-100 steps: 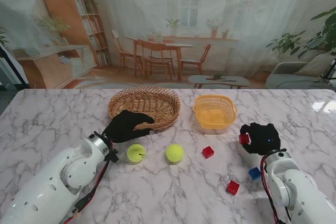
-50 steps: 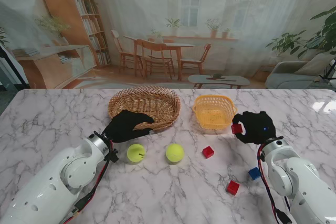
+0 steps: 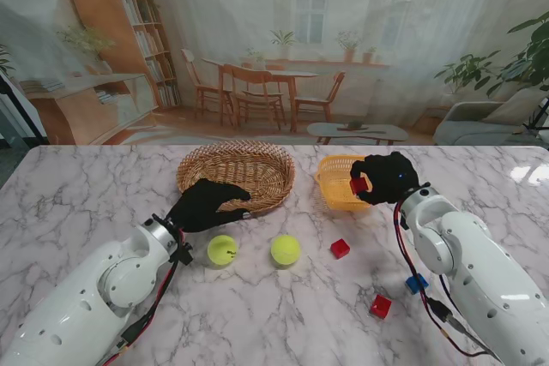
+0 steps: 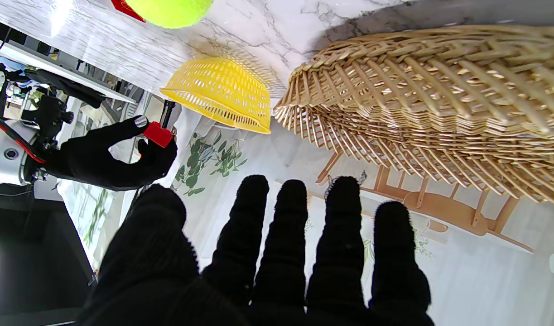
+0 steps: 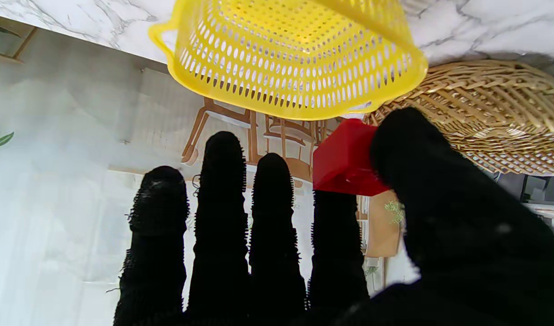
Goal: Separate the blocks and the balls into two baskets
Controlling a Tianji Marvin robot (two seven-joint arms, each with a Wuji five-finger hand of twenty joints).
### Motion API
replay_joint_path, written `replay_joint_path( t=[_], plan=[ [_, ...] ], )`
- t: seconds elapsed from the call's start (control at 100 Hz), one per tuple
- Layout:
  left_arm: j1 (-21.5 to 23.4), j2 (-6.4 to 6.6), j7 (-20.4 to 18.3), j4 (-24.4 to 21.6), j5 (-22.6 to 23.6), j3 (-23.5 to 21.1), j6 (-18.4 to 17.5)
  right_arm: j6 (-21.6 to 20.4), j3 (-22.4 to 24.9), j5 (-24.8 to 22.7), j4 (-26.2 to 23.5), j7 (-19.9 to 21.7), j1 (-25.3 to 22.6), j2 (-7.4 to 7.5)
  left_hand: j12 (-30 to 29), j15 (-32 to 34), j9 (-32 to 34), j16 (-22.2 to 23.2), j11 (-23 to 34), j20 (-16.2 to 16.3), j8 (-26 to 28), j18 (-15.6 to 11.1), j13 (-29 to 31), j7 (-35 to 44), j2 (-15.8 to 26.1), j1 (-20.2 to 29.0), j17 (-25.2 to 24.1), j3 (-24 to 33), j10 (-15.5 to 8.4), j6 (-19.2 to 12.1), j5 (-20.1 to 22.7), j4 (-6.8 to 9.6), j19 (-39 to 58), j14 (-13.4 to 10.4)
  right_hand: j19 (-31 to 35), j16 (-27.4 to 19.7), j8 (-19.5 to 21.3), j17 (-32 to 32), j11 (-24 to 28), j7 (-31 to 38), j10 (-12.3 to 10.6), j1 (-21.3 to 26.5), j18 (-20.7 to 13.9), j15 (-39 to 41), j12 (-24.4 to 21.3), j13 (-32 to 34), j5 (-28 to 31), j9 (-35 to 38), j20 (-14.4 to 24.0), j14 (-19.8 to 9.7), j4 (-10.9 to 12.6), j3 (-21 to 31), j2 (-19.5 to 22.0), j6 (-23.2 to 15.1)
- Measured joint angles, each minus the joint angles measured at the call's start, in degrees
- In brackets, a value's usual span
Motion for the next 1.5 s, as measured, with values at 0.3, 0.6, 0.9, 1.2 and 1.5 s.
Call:
replay_joint_path(
  t=[0.3, 0.6, 0.9, 1.2, 1.5],
  plan=[
    [0.0, 0.0, 0.2, 0.1, 0.4, -0.2, -0.3, 3.8, -9.0, 4.6, 6.7, 2.4, 9.3, -0.05, 0.0, 0.0, 0.0, 0.0, 0.0, 0.0, 0.0, 0.0, 0.0, 0.0, 0.0, 0.0, 0.0, 0.0, 0.0, 0.0, 0.0, 0.0, 0.0, 0.0, 0.0, -0.1, -0.2, 0.0, -0.8, 0.0, -0.4, -0.2, -0.1, -0.2, -1.5, 0.0, 0.0, -0.1, -0.1, -0.1, 0.0, -1.2, 0.7, 0.1],
    [0.0, 0.01, 0.4, 0.2, 0.4, -0.1, -0.8, 7.9, -18.7, 8.1, 14.7, 2.4, 17.7, -1.0, 0.0, 0.0, 0.0, 0.0, 0.0, 0.0, 0.0, 0.0, 0.0, 0.0, 0.0, 0.0, 0.0, 0.0, 0.0, 0.0, 0.0, 0.0, 0.0, 0.0, 0.0, -5.7, 2.9, -1.9, -10.6, -12.8, 1.4, -7.6, -1.2, -7.0, -13.2, -3.0, 0.8, -4.7, -0.4, -0.7, 3.9, -1.1, 7.8, 2.2],
    [0.0, 0.01, 0.5, 0.2, 0.5, 0.0, -0.9, 10.1, -16.6, 10.1, 15.6, 0.7, 16.0, -2.22, 0.0, 0.0, 0.0, 0.0, 0.0, 0.0, 0.0, 0.0, 0.0, 0.0, 0.0, 0.0, 0.0, 0.0, 0.0, 0.0, 0.0, 0.0, 0.0, 0.0, -7.2, -10.9, 2.9, -8.8, -14.5, -19.1, 3.4, -10.7, -0.1, -15.7, -19.0, -9.0, -4.2, -10.5, -2.1, 1.1, 4.4, -3.4, 10.0, 5.6],
    [0.0, 0.03, 0.4, 0.2, 0.6, 0.1, -0.9, 5.1, -7.5, 4.8, 6.9, 2.8, 9.0, -1.39, 0.0, 0.0, 0.0, 0.0, 0.0, 0.0, 0.0, 0.0, 0.0, 0.0, 0.0, 0.0, 0.0, 0.0, 0.0, 0.0, 0.0, 0.0, 0.0, 0.0, -9.9, -12.4, 2.9, -10.4, -14.5, -19.1, 3.4, -10.7, 0.5, -18.3, -19.2, -9.8, -4.2, -10.5, -3.3, 1.4, 5.1, -4.8, 11.6, 5.6],
    [0.0, 0.03, 0.4, 0.2, 0.7, 0.2, -0.9, 0.6, -1.7, 2.9, -0.6, 3.0, 3.0, -0.78, 0.0, 0.0, 0.0, 0.0, 0.0, 0.0, 0.0, 0.0, 0.0, 0.0, 0.0, 0.0, 0.0, 0.0, 0.0, 0.0, 0.0, 0.0, 0.0, 0.0, -11.4, -13.0, 2.9, -11.3, -14.5, -19.6, 3.4, -10.7, 1.3, -19.6, -19.2, -9.8, -4.2, -10.5, -4.0, 2.0, 5.6, -6.1, 11.2, 5.6]
  ],
)
